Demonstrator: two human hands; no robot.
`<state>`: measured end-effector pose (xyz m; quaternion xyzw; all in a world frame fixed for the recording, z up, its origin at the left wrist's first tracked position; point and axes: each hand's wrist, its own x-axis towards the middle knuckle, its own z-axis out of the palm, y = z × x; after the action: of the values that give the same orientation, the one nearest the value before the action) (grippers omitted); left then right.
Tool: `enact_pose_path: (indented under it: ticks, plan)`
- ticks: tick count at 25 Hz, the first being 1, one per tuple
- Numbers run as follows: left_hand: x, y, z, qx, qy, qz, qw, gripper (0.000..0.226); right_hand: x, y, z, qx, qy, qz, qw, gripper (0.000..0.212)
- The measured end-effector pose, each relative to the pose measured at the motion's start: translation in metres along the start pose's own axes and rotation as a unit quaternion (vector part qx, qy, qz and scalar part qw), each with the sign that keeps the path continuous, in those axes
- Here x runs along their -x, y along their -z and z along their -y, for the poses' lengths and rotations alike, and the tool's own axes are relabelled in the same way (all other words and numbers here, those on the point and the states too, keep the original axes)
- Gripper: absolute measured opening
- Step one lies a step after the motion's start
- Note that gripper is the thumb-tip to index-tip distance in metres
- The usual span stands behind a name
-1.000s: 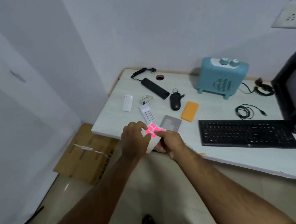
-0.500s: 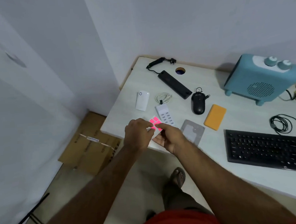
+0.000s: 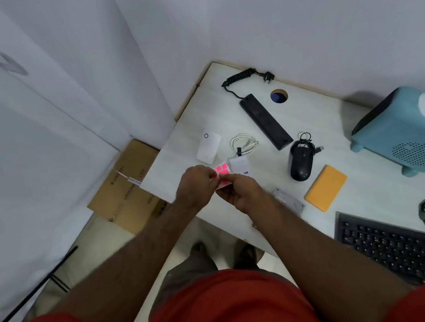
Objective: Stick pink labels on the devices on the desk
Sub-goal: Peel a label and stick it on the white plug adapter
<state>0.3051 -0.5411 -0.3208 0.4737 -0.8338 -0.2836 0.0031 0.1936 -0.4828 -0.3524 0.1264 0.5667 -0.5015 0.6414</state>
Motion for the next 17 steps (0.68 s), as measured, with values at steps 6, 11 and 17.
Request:
enact_pose_path:
  ticks: [6, 11, 17]
  plan:
    - [-0.036, -0.006, 0.019, -0.004, -0.027, 0.024, 0.999, 0.031, -0.026, -0.011, 0.009, 0.006, 0.016, -0.04, 0.999, 0.006]
    - [-0.058, -0.013, 0.032, 0.007, -0.061, 0.041, 0.997, 0.027, -0.04, -0.013, 0.011, -0.001, 0.034, -0.076, 0.997, 0.01]
    - [-0.069, -0.02, 0.046, 0.042, -0.111, 0.039, 0.992, 0.029, -0.048, -0.021, 0.01, -0.04, 0.047, -0.109, 0.992, 0.006]
